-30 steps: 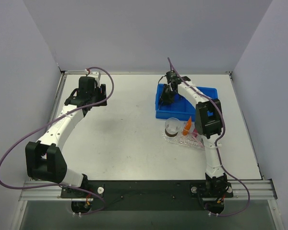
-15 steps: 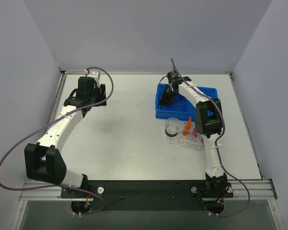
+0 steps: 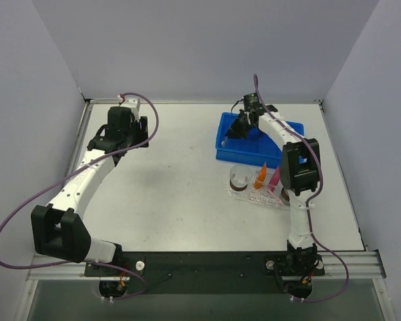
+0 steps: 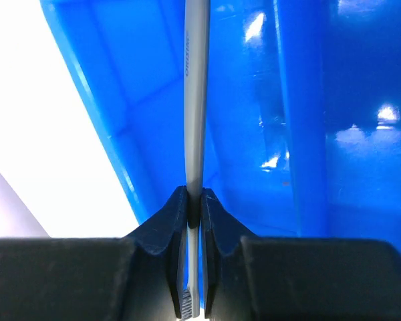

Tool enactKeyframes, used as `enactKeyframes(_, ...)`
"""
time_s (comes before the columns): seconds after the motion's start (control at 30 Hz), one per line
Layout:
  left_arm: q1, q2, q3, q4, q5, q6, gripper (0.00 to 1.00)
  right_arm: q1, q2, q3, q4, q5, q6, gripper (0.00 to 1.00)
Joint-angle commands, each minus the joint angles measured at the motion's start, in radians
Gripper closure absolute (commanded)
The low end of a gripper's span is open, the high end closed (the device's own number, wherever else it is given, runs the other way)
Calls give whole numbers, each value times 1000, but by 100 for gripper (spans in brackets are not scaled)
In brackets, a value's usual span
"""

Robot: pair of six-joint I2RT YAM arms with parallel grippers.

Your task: Prepare toiletry sets of a toothbrush and toothpaste on the tray

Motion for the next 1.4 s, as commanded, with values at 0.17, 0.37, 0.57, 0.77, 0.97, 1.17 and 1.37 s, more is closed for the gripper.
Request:
enactKeyframes(0.17,-85,-32,77,84,29,57,31,-2,-151,-70,96,-11,50,100)
enactKeyframes(0.37,-191,28,167,124,80,63,31,3,-217,-121,145,-15,62,100)
enactKeyframes(0.57,-274,59,189,185,180,-45,31,10,-313,-191,179,-7,64,100)
enactKeyframes(0.77,-349,94,200,234,220,-142,31,33,-425,-262,196,-5,58,100)
enactKeyframes(0.97,-423,131,206,266,246,-219,31,53,-528,-346,199,4,52,100)
enactKeyframes(1.17,-487,161,207,308,270,-277,31,69,-605,-428,197,12,36,100)
enactKeyframes(1.37,-526,201,216,302,275,-309,31,76,-649,-467,194,7,18,100)
